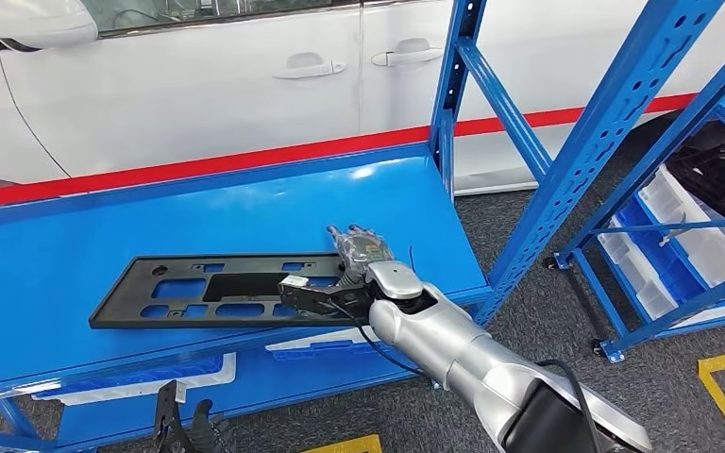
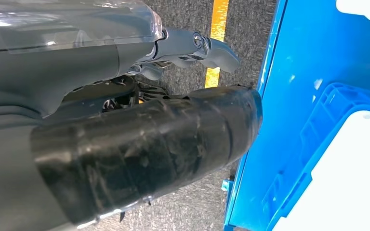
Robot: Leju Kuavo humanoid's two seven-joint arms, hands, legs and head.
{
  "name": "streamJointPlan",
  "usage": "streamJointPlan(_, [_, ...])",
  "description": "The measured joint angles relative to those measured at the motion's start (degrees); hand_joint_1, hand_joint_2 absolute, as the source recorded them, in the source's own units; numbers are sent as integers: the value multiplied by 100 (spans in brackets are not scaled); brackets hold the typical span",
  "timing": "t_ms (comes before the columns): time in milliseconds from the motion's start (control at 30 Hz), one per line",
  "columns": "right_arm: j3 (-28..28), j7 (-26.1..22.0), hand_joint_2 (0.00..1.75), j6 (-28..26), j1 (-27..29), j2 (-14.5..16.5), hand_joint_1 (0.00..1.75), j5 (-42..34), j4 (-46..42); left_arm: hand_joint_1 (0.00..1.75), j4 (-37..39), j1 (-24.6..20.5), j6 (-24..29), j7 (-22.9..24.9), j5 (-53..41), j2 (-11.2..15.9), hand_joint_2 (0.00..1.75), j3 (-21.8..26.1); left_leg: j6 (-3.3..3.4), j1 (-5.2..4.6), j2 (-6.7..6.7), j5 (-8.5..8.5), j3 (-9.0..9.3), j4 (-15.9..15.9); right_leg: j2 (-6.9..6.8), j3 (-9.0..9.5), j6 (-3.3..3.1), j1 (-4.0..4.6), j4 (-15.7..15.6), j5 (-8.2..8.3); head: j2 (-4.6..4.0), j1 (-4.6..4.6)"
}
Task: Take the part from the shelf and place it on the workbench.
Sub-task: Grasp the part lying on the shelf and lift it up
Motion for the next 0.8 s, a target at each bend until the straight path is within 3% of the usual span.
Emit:
streamJointPlan(400, [-5, -227, 0, 101, -333, 38, 0, 179, -197, 0, 0, 47, 37, 73, 38, 4, 0, 0, 0, 0, 0, 0, -7, 0, -1, -4, 0, 0, 0, 0, 0, -1])
streamJointPlan(600, [-5, -226, 0, 189, -408, 68, 0, 209, -248, 0, 0, 78, 74, 188, 60, 15, 0, 0, 47, -8, -1, -30, -38, 69, -2, -11, 26, -16, 2, 1, 0, -1])
streamJointPlan(733, [-5, -214, 0, 200, -419, 87, 0, 225, -262, 0, 0, 85, 81, 215, 56, 26, 0, 0, 100, 7, 2, 4, -49, 68, 0, -8, 92, -10, -8, 24, 0, -1])
streamJointPlan(800, [-5, -203, 0, 197, -445, 90, 0, 227, -264, 0, 0, 82, 81, 219, 53, 24, 0, 1, 151, 46, 24, 72, -33, -6, 1, -56, 143, -4, 100, -89, 0, 2])
